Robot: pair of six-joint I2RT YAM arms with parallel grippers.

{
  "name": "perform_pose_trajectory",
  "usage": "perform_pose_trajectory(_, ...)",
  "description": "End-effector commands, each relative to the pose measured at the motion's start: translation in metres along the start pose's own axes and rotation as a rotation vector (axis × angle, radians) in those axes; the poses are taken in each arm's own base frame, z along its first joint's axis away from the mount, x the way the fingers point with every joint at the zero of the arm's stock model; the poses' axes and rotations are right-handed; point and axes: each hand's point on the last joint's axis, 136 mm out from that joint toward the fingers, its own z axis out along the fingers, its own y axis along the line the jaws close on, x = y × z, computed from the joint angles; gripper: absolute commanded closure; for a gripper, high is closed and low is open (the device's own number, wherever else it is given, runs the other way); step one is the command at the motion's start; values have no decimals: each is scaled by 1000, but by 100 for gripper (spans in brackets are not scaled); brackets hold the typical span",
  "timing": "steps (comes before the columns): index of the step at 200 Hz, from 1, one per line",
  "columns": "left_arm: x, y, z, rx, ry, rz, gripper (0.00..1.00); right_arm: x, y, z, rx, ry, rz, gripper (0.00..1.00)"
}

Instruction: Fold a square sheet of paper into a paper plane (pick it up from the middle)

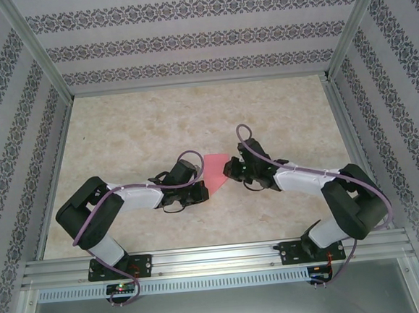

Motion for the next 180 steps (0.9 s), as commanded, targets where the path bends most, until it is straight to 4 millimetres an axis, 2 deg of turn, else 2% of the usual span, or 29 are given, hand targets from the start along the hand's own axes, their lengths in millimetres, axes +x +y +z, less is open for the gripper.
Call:
perform_pose_trajectory(1,36,54,5,-204,115,-45,100,15,12,12,-37,43,8,96)
perform_pose_trajectory(25,34,51,5,-199,115,-38,100,31,20,30,-60,113,2,97)
perform_pose_trajectory(42,35,51,4,-199,119,-36,100,38,16,39,-51,141,7,97)
perform_pose_trajectory(58,36,52,4,-199,121,-35,100,40,7,44,-20,150,16,97)
perform_pose_trajectory(114,51,52,-5,-185,185,8,100,46,-46,49,181,171,101,97)
perform_pose_trajectory(143,63,53,-11,-181,241,44,100,49,-55,51,228,180,117,97)
perform_pose_trajectory(180,66,51,-16,-172,253,62,100,51,-58,53,242,187,126,97)
